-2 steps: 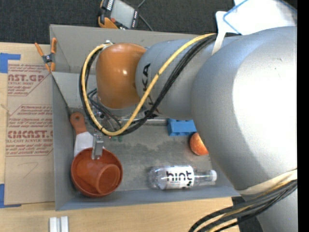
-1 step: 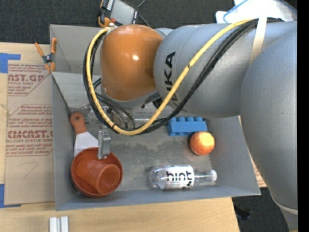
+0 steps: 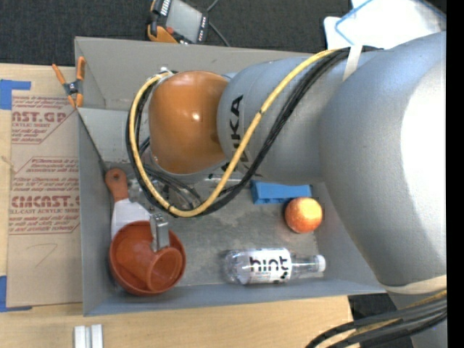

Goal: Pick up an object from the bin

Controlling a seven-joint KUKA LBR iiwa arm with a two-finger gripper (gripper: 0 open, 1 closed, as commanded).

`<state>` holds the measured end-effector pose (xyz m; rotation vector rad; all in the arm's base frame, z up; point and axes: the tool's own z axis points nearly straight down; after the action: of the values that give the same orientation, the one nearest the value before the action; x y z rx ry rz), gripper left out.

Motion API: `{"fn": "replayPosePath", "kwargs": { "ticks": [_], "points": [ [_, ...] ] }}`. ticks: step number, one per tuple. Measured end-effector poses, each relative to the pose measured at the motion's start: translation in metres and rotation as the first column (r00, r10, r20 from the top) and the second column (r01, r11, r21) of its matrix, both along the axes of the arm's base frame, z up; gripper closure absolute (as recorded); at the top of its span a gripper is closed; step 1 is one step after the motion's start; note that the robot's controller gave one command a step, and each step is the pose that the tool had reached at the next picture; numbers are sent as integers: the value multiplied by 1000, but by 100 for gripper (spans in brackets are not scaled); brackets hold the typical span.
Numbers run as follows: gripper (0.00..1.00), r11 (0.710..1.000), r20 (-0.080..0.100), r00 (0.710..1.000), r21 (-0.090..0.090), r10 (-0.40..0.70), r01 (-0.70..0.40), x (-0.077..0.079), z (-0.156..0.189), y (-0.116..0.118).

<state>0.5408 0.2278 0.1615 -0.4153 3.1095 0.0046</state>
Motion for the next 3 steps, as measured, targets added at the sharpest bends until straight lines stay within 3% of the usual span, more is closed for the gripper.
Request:
{"fn": "replayPosePath", "kwargs": {
  "ticks": [1, 2, 3],
  "points": [
    [0, 998, 5, 998, 2, 68, -68, 2, -6, 7],
    [0, 971, 63, 970, 12, 236, -237, 17, -57, 18],
    [0, 972, 52, 971, 6, 235, -236, 15, -56, 14]
  ]
}}
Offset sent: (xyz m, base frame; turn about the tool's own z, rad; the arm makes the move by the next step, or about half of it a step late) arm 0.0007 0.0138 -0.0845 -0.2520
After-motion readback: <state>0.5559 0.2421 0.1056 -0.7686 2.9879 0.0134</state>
